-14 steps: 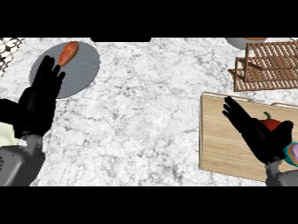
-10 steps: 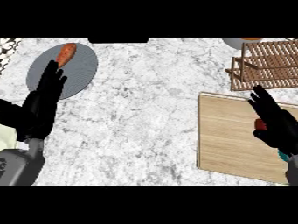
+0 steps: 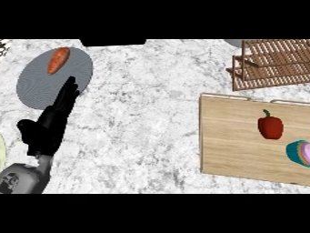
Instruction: Pick the bell pepper from the tray and place it in the tiered shelf
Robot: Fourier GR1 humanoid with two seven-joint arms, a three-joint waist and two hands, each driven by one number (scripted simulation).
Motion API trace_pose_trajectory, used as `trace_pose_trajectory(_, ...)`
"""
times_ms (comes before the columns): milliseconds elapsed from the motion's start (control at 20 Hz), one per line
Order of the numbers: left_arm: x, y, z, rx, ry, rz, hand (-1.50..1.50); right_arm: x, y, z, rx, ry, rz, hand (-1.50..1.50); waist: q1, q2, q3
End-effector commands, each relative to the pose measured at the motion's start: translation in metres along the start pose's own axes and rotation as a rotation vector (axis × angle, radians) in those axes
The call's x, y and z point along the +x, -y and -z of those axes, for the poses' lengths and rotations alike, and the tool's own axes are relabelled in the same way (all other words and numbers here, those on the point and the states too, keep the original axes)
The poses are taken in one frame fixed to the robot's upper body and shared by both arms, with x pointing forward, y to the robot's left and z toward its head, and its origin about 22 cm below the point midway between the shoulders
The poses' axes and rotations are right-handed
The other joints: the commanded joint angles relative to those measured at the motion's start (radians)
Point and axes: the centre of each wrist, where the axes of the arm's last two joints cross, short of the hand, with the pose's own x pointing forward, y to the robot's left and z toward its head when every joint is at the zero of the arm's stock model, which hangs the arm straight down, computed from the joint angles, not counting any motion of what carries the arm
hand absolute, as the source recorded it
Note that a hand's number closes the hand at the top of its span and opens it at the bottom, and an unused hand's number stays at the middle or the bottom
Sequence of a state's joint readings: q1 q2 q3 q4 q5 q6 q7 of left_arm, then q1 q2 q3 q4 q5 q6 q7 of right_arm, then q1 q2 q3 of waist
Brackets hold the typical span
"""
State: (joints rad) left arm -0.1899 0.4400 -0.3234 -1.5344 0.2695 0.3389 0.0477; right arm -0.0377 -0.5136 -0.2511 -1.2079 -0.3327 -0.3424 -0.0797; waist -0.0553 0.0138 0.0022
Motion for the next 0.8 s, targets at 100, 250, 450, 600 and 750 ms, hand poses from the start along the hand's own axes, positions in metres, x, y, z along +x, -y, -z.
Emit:
trace_pose_trajectory(100, -0.008, 0.007, 0.001, -0.054, 0.001, 0.034, 0.0, -0.042, 0.006, -0.007, -0.397, 0.117, 0.071, -1.5, 0.046, -0.009, 0.001)
trace_pose_trajectory(250, -0.024, 0.016, 0.003, -0.066, 0.0, 0.029, 0.0, -0.047, 0.034, -0.026, -0.312, 0.221, 0.181, -1.5, 0.04, -0.014, -0.002)
trace_pose_trajectory(450, -0.033, 0.026, 0.003, -0.071, -0.002, 0.039, 0.0, -0.031, 0.054, -0.017, -0.007, 0.125, 0.022, -1.5, 0.045, -0.013, -0.003)
trace_pose_trajectory(600, -0.024, 0.036, 0.005, -0.08, -0.008, 0.036, 0.0, 0.0, 0.046, -0.012, 0.064, 0.127, -0.081, -1.5, 0.049, -0.015, -0.004)
trace_pose_trajectory(750, -0.01, 0.018, 0.003, -0.088, 0.004, 0.03, 0.0, 0.029, 0.054, -0.01, 0.102, 0.086, -0.158, -1.5, 0.052, -0.017, -0.004)
